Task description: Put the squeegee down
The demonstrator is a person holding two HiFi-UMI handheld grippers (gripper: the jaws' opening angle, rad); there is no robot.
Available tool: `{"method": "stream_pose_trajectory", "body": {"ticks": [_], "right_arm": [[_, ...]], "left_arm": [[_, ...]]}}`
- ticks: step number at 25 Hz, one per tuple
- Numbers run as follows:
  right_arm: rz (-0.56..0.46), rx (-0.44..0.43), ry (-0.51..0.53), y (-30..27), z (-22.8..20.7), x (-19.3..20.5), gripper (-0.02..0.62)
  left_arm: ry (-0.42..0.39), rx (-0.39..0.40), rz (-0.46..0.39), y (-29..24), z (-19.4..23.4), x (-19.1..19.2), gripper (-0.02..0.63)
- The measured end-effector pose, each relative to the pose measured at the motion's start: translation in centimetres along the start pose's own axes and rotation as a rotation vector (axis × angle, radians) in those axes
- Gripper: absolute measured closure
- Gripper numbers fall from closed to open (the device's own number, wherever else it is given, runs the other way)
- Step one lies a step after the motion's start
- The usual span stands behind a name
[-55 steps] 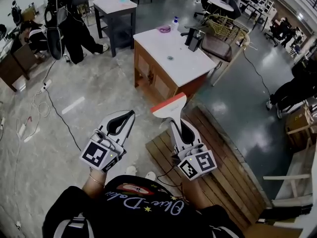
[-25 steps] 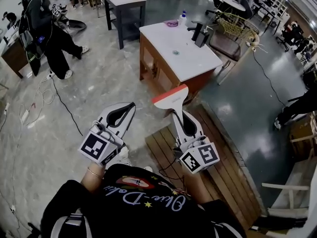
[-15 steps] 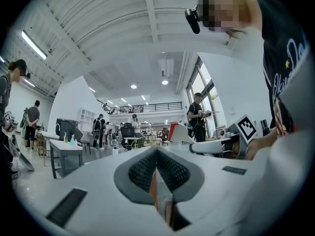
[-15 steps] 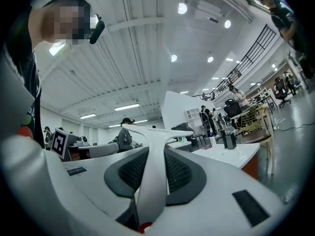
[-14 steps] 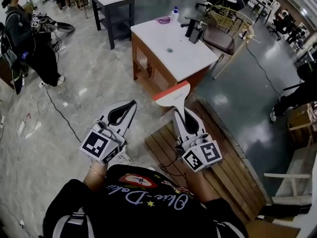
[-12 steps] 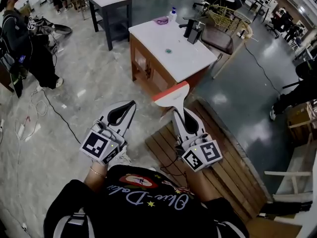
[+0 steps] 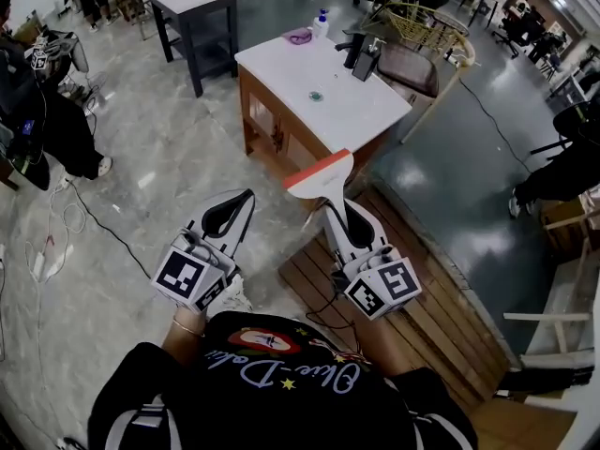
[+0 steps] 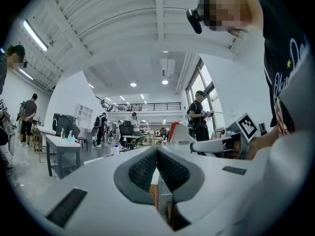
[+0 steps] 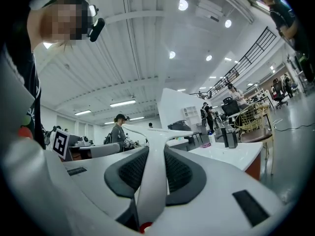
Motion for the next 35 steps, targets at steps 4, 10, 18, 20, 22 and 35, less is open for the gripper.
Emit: {"method": "stream_pose_trajectory", "body": {"ticks": [4,10,18,20,22,35], "right_arm": [[0.002,-0.005,0.003,-1.6,0.0,-0.3,0.486],[0.007,-0.003,0.005,-3.5,0.1,-0.1,0.487],[0.016,0.025,0.003,-5.4,0.5,-0.2,0.486],[0.018,0.029,0.002,-6.0,0.7,-0.2,0.487],[0.022,0.035,0.003,-6.5,0.9,-0.1,0.486],[0.028,0.077,0.007,-10.3,2.6,-0.4,0.486]], "left_arm": [[0.002,-0.002,-0.008,-0.1,1.4,0.0,0.611],[-0.022,0.0,-0.007,-0.2,3.4,-0.2,0.611],[-0.023,0.019,-0.009,-0.2,5.5,0.0,0.611],[-0.019,0.025,-0.005,-0.2,6.2,0.1,0.611],[-0.016,0.032,-0.004,-0.2,6.9,0.2,0.611],[-0.007,0.08,-0.005,0.1,11.4,0.3,0.611]]}}
Point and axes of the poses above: the fingertips, and each gripper's own axes: y backward along the fingers, z to its left, x out of its underside, the point moved 9 cm from there along y, backward along the fingers, and after that the axes turned 11 degrees about z, right-handed, at the moved point
